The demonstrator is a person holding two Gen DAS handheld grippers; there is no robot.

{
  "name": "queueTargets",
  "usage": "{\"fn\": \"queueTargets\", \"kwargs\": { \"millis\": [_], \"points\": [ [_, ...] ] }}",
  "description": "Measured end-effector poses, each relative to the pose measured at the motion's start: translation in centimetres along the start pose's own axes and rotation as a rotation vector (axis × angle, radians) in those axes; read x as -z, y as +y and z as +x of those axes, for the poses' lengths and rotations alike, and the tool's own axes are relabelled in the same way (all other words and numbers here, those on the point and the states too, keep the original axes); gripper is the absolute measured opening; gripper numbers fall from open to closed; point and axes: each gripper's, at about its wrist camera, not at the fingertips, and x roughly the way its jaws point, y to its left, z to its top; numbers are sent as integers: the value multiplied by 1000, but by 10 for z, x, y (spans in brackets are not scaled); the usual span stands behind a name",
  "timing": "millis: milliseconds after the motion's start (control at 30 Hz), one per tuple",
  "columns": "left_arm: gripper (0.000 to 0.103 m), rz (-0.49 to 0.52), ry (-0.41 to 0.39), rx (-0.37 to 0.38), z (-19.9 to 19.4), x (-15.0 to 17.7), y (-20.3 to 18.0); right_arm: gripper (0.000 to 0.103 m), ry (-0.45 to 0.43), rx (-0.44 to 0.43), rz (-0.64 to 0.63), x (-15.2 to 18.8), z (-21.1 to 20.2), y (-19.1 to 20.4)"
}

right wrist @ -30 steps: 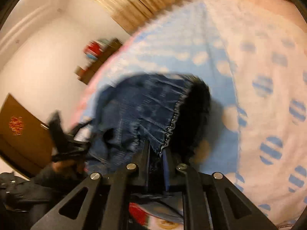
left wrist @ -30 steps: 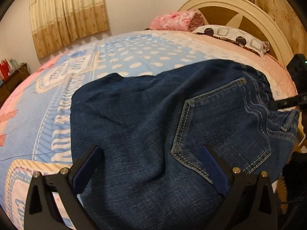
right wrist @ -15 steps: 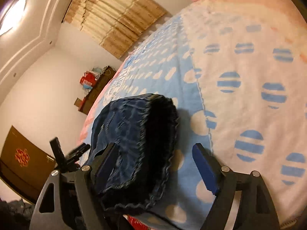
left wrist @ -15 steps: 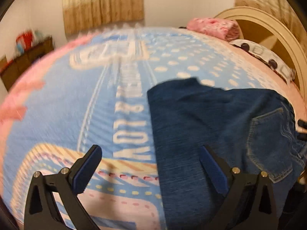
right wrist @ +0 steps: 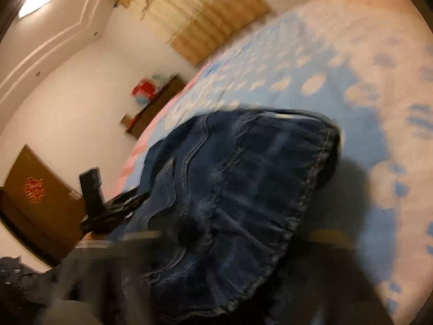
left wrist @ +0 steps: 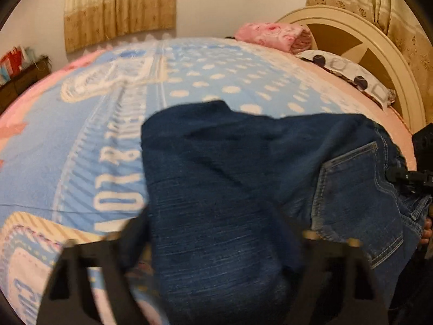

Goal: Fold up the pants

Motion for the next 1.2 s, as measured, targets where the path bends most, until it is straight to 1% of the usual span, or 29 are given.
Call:
{"fn": "queueTargets", "kwargs": {
  "millis": [33, 67, 100, 167, 200, 233, 267, 300, 367, 467, 600, 733, 867, 967, 1067, 1100, 1200],
  "points": [
    [33, 2, -5, -16, -5, -3, 2, 31, -10, 1, -3, 1, -2, 3],
    [29, -3, -4, 1, -10, -5, 6, 29, -9, 11, -29, 0, -3, 9],
    [26, -23, -5, 39, -15, -8, 13, 28, -12, 21, -56, 0, -5, 18],
    [22, -60, -3, 80, -24, -10, 25, 26, -25, 5, -92, -7, -10, 38],
    [10, -54, -14, 78, -29, -11, 28, 26, -24, -6, -118, -13, -10, 47],
    [10, -58, -25, 94, -37, -14, 33, 26, -23, -16, -146, -21, -10, 60],
    [10, -86, -40, 109, -45, -16, 41, 26, -25, -25, -172, -29, -10, 73],
    [10, -100, -58, 106, -51, -17, 47, 26, -22, -35, -207, -40, -7, 88],
    [9, -107, -107, 70, -68, -21, 60, 25, -15, -40, -258, -55, 0, 112],
    [9, -150, -158, 43, -90, -29, 87, 24, -3, -61, -336, -87, 23, 145],
    [9, -184, -218, -43, -118, -37, 126, 24, 29, -111, -387, -124, 63, 175],
    [9, -229, -259, -140, -140, -42, 168, 24, 89, -158, -435, -150, 119, 208],
    [9, -272, -276, -220, -150, -39, 202, 23, 153, -211, -461, -171, 180, 243],
    [9, -320, -280, -268, -152, -36, 233, 22, 193, -240, -467, -182, 224, 259],
    [9, -375, -273, -289, -149, -30, 260, 22, 229, -286, -468, -191, 263, 272],
    [9, -403, -263, -290, -148, -25, 274, 22, 241, -296, -472, -195, 278, 277],
    [9, -437, -240, -317, -138, -21, 292, 22, 279, -317, -455, -207, 316, 284]
  ]
}}
